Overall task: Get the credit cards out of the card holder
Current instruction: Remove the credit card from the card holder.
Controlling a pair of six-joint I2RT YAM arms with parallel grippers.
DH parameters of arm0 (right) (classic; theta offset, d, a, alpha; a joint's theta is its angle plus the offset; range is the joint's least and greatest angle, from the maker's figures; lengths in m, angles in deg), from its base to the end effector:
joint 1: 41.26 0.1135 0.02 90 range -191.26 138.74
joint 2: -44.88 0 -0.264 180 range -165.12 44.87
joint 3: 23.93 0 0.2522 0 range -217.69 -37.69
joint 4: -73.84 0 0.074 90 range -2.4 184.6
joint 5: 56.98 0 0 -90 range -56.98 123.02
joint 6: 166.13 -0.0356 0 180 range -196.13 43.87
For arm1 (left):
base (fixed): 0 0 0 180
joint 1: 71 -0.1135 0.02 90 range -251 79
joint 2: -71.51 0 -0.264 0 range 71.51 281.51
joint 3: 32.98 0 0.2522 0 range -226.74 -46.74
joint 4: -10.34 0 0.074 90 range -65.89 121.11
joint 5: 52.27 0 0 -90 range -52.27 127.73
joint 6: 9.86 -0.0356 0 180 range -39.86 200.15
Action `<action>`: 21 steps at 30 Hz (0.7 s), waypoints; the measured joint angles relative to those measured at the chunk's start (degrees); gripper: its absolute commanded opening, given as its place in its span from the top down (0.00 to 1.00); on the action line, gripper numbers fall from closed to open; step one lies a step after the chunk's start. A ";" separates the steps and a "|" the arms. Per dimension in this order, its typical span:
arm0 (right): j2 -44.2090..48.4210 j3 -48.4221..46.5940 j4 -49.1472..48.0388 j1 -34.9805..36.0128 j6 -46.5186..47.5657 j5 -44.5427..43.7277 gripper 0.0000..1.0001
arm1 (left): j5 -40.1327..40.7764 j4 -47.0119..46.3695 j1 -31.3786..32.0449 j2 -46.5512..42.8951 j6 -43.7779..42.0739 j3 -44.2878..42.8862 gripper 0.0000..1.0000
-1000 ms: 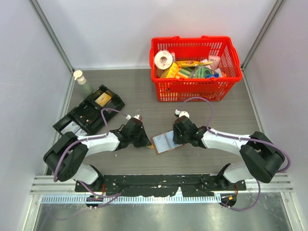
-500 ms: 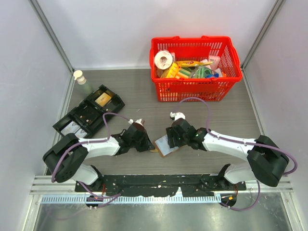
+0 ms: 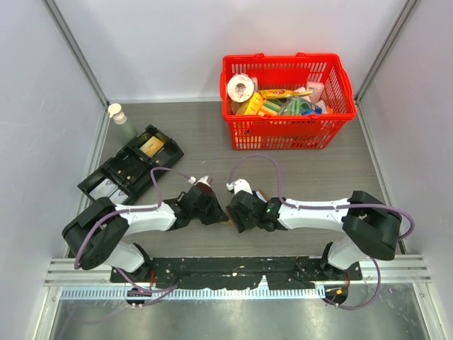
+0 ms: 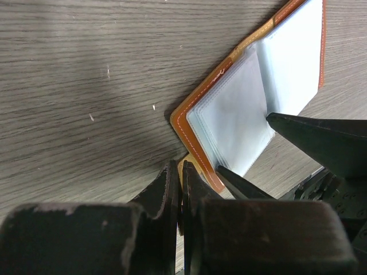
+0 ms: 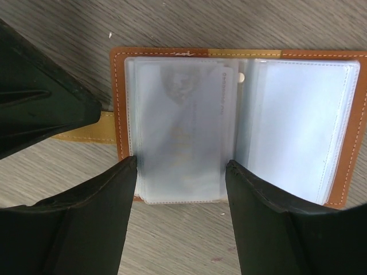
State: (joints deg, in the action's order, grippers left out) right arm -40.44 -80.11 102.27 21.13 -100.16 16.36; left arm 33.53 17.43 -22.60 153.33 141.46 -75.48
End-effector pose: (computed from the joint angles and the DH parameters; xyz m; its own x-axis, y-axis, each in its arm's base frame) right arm 0.1373 0.2405 0.1626 -0.6740 -0.4468 -0.5883 -0.5510 0.8345 -0.0026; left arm 0.1661 -0.1910 0.1357 -0.9145 -0.2878 -0.2844 -0.0479 0.7748 -0.6304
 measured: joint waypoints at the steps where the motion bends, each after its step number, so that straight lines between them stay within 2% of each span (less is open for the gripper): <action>1: -0.50 -0.31 0.33 0.24 -0.02 -0.59 0.34 | 0.07 -0.04 0.04 -0.02 0.04 0.04 1.00; 7: -0.87 -1.40 1.97 0.98 -0.09 -3.50 0.46 | 0.15 -0.02 0.17 -0.09 -0.04 0.07 1.00; 21: 2.25 -3.06 5.38 -0.17 0.20 -4.83 0.46 | 0.09 0.07 0.28 -1.18 -0.24 1.01 1.00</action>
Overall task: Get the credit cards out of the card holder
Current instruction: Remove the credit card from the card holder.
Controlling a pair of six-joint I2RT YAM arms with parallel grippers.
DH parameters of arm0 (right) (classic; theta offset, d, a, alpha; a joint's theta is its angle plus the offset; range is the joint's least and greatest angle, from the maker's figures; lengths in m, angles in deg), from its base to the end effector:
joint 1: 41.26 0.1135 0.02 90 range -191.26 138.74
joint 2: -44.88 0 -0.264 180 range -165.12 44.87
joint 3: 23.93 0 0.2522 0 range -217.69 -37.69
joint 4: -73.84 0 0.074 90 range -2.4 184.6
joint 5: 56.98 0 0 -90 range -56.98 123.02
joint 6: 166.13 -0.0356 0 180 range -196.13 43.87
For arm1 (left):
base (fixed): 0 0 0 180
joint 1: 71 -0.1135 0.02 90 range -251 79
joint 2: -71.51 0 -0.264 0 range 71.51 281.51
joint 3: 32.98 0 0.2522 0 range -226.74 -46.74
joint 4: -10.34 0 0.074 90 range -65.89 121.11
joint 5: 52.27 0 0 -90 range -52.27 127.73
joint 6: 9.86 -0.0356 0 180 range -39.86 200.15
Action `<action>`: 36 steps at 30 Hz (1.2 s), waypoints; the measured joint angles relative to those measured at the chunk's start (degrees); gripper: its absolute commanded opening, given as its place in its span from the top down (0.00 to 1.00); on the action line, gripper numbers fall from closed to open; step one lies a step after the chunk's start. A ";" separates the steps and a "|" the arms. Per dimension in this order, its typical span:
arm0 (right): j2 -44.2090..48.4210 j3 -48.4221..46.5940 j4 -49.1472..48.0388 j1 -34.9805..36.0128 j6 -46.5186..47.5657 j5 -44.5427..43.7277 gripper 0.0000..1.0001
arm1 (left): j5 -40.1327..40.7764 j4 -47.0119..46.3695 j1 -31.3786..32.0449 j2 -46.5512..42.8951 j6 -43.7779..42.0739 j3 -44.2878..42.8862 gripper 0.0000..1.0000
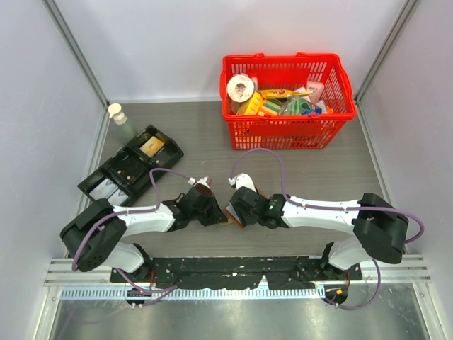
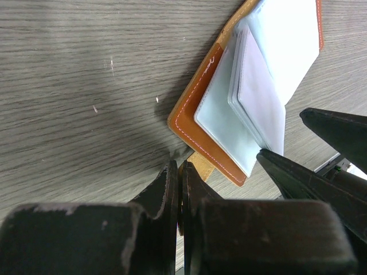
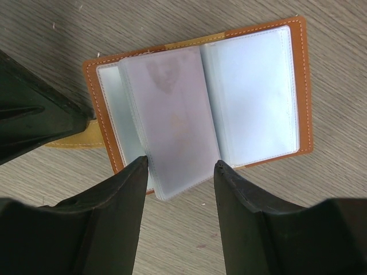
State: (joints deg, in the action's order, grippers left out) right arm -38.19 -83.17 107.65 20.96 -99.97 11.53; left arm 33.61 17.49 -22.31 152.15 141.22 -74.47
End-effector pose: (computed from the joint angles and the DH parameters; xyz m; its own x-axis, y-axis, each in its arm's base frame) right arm 0.1403 0.2383 0.1832 -0.6559 -0.4382 -0.6146 -0.5103 0.8574 -0.0667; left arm 0.1620 -0.1882 0.1356 -0.9153 -0.2811 -0.2886 -0.0396 0.7757 -0.6298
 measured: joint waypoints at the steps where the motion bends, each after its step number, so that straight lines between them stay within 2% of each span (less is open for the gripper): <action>1: 0.11 -0.02 0.11 -0.17 0.00 0.17 0.46 | 0.00 0.02 0.00 -0.02 0.00 0.00 1.00; 12: 1.20 -0.57 2.16 -0.83 0.26 0.66 0.35 | -0.02 0.02 0.02 -0.04 -0.09 0.02 1.00; 28: 2.95 -2.21 6.34 -3.56 3.26 4.39 0.33 | -0.02 -0.02 0.04 -0.04 -0.24 0.04 1.00; 36: -0.31 -2.21 2.64 -3.37 4.11 8.11 0.30 | -0.02 -0.02 0.07 -0.04 -0.26 0.04 1.00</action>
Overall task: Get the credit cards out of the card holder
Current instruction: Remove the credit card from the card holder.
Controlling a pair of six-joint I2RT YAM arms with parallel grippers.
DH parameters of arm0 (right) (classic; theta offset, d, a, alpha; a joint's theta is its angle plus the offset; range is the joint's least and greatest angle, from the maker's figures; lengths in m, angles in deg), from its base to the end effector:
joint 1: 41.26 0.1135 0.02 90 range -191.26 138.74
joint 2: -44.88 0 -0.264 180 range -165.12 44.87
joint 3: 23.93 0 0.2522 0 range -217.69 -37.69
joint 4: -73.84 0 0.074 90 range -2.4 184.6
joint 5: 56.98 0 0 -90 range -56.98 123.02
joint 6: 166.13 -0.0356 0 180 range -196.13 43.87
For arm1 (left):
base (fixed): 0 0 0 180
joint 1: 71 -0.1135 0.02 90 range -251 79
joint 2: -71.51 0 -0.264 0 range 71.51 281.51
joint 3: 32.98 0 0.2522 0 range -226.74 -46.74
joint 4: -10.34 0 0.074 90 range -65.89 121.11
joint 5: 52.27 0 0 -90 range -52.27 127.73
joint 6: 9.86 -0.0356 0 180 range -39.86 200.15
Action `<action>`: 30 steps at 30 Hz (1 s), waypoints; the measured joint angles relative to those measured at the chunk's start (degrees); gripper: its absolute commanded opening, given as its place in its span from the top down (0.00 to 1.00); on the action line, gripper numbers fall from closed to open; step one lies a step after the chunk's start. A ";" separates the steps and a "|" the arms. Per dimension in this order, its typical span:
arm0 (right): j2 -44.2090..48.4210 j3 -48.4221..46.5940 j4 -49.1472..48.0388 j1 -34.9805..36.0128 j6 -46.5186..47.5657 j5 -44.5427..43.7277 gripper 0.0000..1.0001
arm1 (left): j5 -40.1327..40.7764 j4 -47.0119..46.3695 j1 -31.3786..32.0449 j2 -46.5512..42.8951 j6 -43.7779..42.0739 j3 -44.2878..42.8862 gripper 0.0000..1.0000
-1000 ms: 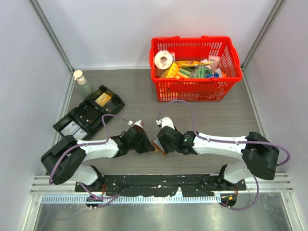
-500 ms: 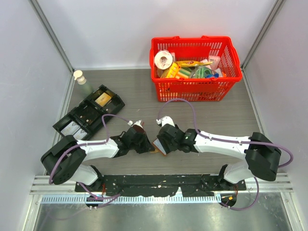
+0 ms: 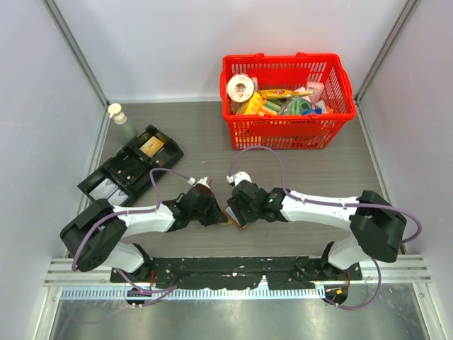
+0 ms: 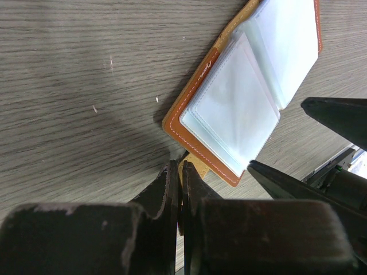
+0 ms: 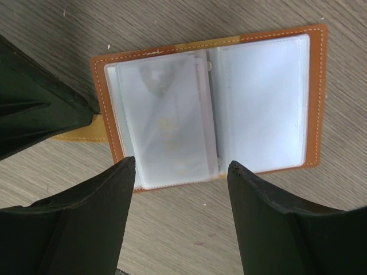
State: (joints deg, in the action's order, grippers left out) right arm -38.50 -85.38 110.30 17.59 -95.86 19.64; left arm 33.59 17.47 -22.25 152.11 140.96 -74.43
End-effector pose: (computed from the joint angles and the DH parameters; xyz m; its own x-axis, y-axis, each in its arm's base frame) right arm 0.1521 0.2358 0.1890 -0.6746 -0.4811 -0.5599 -0.5759 0.8175 -0.0086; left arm 0.1617 -0.1883 0.1356 -0.9158 -0.2765 -0.2914 -0.0344 0.7768 -0.6289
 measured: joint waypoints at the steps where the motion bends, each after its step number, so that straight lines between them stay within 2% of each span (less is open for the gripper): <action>1: -0.68 0.00 -0.48 0.04 0.13 0.07 0.30 | 0.00 0.00 0.00 0.00 0.02 0.00 1.00; 7: -4.68 -0.39 -1.75 0.26 0.76 0.11 0.29 | 0.00 0.00 0.00 0.00 0.02 0.00 1.00; 17: -5.14 -0.98 -2.12 1.20 1.64 1.07 0.28 | -0.02 0.02 0.00 -0.02 0.02 0.02 1.00; 30: -5.18 -2.08 -0.63 1.31 1.86 -3.76 0.30 | -0.07 0.24 0.00 -1.18 0.04 0.94 1.00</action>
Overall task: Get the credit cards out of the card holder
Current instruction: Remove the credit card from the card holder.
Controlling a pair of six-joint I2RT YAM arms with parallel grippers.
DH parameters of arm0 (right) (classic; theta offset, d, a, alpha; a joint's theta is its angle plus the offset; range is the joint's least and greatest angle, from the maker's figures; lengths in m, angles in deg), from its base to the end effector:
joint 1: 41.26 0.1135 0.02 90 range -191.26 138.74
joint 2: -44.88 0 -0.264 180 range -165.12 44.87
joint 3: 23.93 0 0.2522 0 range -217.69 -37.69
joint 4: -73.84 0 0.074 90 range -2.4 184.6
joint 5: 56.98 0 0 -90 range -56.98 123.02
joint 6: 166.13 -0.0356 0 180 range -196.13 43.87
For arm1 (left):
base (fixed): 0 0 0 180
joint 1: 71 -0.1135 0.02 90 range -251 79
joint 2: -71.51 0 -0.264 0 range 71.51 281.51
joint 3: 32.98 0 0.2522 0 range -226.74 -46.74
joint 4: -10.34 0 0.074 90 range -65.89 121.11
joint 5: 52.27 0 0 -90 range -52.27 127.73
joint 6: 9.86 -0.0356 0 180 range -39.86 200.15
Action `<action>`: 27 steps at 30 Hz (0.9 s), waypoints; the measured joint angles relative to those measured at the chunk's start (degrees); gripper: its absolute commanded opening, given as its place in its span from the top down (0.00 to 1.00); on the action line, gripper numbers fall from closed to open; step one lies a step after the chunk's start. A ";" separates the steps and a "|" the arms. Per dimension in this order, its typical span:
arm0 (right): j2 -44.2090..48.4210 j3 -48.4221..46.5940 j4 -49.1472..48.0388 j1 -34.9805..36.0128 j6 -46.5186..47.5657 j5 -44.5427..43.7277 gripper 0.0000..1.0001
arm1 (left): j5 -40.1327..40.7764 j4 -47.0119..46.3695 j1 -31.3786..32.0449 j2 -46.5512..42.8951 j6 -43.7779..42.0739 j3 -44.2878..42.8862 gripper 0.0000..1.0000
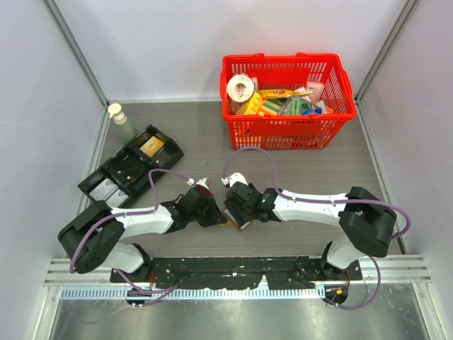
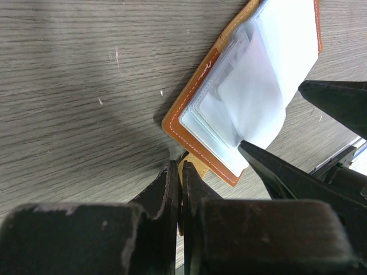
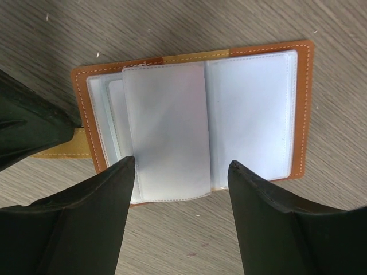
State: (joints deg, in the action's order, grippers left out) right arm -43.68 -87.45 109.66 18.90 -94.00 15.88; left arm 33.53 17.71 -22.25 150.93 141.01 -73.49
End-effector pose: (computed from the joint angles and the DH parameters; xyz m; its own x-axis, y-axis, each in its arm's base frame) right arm 0.1556 0.2502 0.1763 -0.6461 -0.5370 -0.5424 -0.5876 0.8035 -0.0956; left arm 0.1586 -0.1848 0.1355 -0.9161 -0.2766 -0.2902 -0.0350 0.7762 -0.6295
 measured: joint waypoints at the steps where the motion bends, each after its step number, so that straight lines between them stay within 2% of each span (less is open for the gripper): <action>1: 0.00 -0.22 0.28 0.00 0.02 -0.26 0.30 | -0.02 0.00 0.00 0.00 -0.02 0.02 1.00; 16: 2.73 -0.87 4.92 -0.92 0.63 -9.55 0.31 | -0.37 0.24 0.00 -0.92 -0.02 0.74 1.00; 21: 4.81 -0.87 6.38 -5.97 0.13 -12.41 0.32 | -0.37 0.70 0.00 -1.27 -0.04 0.85 1.00; 27: 5.25 -0.87 8.39 -10.64 -0.70 -12.68 0.37 | -0.31 1.27 0.00 -1.53 -0.46 0.87 1.00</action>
State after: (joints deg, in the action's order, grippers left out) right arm -38.43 -88.33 118.06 8.26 -94.70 3.20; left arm 33.22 18.98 -22.25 149.40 140.55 -72.61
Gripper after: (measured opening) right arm 0.657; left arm 0.051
